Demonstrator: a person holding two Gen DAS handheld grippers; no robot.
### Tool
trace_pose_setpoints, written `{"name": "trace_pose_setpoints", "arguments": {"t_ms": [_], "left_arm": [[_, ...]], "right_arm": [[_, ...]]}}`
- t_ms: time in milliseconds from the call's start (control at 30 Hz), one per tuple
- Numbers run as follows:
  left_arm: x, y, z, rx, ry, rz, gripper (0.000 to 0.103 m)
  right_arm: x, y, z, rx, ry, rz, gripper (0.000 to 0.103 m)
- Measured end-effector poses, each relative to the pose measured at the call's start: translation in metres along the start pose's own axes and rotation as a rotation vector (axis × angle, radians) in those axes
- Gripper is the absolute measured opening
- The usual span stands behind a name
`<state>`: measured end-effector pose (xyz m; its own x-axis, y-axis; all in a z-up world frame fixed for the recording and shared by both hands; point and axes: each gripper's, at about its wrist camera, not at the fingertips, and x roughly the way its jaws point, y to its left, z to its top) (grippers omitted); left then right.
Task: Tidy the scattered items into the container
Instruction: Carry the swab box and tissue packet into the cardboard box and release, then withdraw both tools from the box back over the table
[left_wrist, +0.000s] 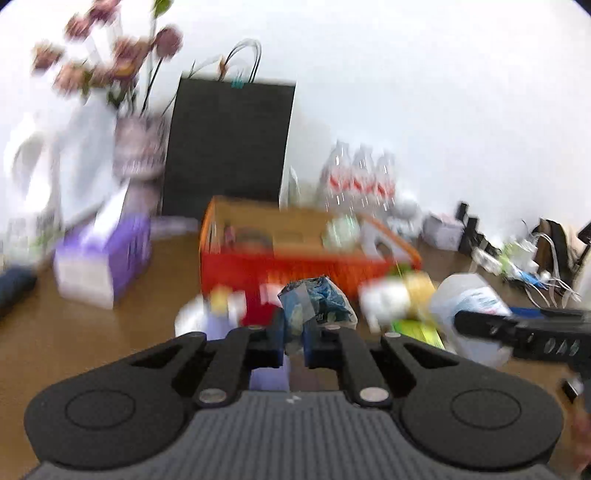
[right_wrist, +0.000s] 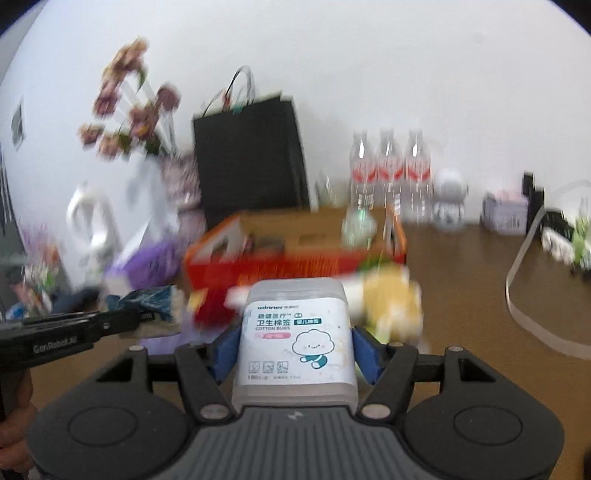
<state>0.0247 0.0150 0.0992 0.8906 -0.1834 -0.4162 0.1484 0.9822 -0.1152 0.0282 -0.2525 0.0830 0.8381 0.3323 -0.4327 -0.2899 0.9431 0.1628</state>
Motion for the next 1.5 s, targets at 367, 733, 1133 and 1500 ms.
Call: {"name": "trace_pose_setpoints", "arguments": {"t_ms": [367, 733, 1133, 1500], "left_arm": [[0.277, 0.041, 0.128, 0.013, 0.319, 0.128, 0.010], [0.344, 0.055, 0.108, 0.085, 0.492, 0.143, 0.025], [0.277, 0.041, 0.145, 0.096, 0.398, 0.138, 0.068], [0.139, 0.031, 0.137, 0.023, -0.016, 0.206, 0.103]], "right_arm": [[0.259, -0.037, 0.155, 0.123, 0.268, 0.041, 0.064], [0.374, -0.037, 0.131, 0.148, 0.472, -0.146, 0.070], [0.293, -0.025, 0.183, 0.095, 0.414, -0.143, 0.083], [0.166, -0.023, 0.159, -0.032, 0.062, -0.045, 0.090]]}}
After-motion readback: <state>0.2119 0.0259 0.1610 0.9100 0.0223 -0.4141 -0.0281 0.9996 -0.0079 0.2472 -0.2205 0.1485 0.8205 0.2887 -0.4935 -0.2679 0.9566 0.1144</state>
